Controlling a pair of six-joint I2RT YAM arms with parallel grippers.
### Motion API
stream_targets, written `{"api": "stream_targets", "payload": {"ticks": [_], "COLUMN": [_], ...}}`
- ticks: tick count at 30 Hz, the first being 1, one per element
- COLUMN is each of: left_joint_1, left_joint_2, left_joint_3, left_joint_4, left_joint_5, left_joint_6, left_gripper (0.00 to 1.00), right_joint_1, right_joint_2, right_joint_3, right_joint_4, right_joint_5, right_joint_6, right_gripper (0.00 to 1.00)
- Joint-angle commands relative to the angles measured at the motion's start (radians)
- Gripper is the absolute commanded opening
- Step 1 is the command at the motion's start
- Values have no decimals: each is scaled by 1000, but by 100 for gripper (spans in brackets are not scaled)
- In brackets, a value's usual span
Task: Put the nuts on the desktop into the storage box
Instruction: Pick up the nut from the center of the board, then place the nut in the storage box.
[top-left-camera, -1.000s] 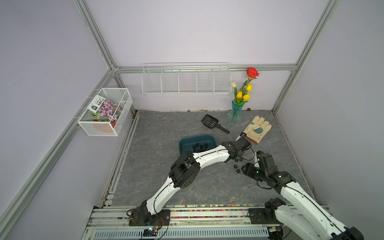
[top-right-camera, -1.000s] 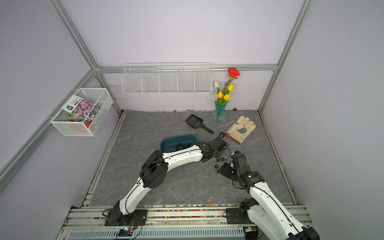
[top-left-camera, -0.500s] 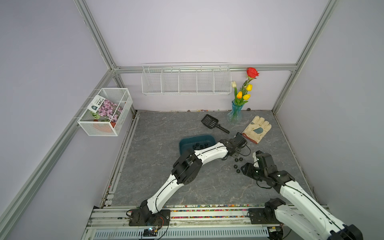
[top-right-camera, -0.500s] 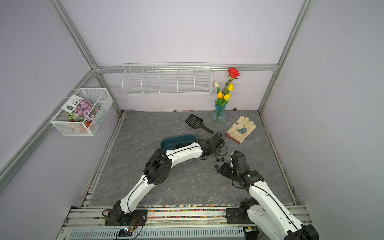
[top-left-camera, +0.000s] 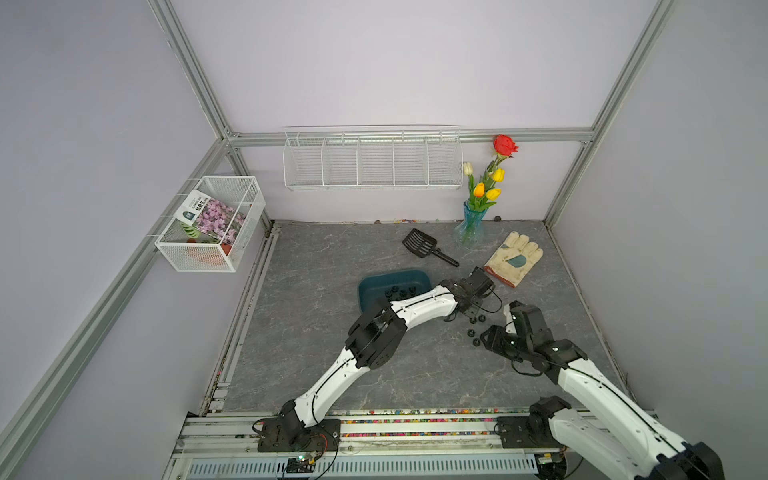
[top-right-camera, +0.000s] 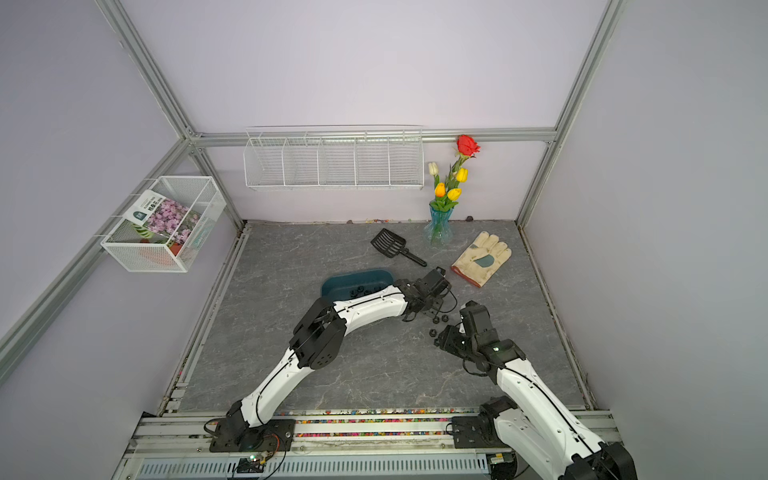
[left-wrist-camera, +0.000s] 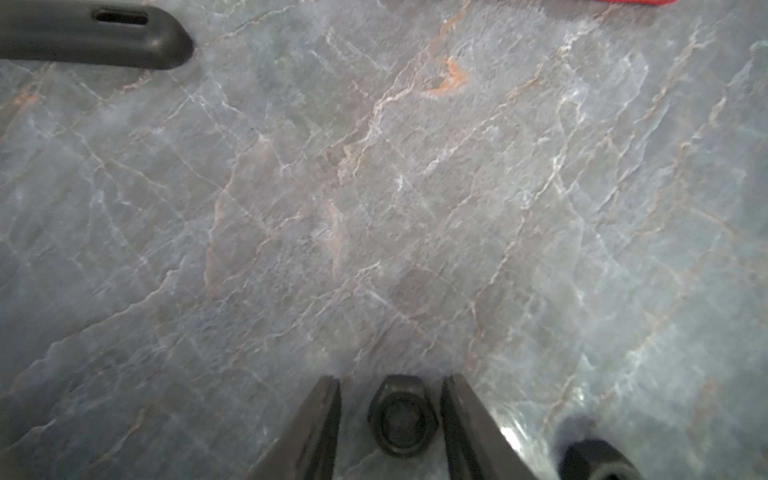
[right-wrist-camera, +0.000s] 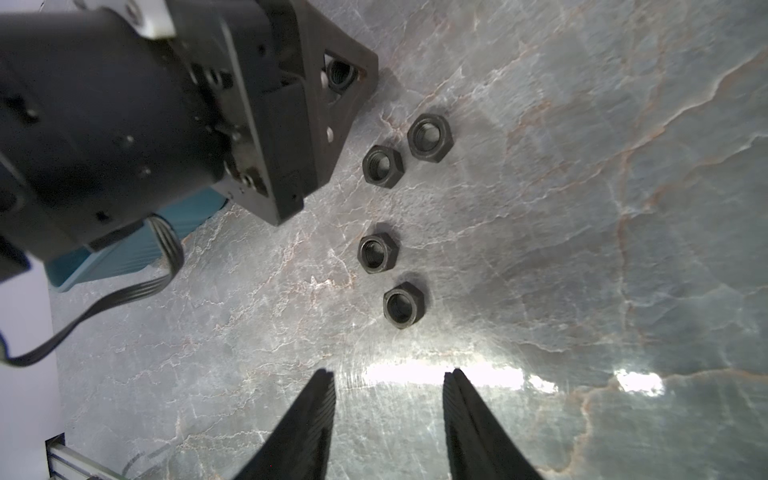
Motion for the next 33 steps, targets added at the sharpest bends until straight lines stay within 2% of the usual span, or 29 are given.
{"api": "stream_targets", "payload": {"ticks": [1,6,9,15,24,33], "left_joint_1": [-1,-3,-3,-2,15,41], "left_joint_2": [46,50,44,-22,-182,-396], "left_joint_3": [17,17,12,-27,-79,-250], "left_joint_4": [-43,-49,-52,-43,-38,16], "left_joint_5": [4,5,-3,-53,-130,-215], "left_joint_6": [-15,-18,-18,-7,21,-2], "left_gripper": [40,19,9,9,9,9], "right_joint_1": [-6,-7,-7,-6,-6,10], "right_joint_2": [2,-6,-9,2,92,228], "right_joint_3": [0,-2,-2,12,114,231], "right_joint_4": [15,9,9,17,42,92], "right_joint_5": [-11,-7,-6,-34,-158,-236], "right_joint_6": [-14,-14,-14,-31,-127,-158], "right_gripper": [47,47,47,47,47,47]}}
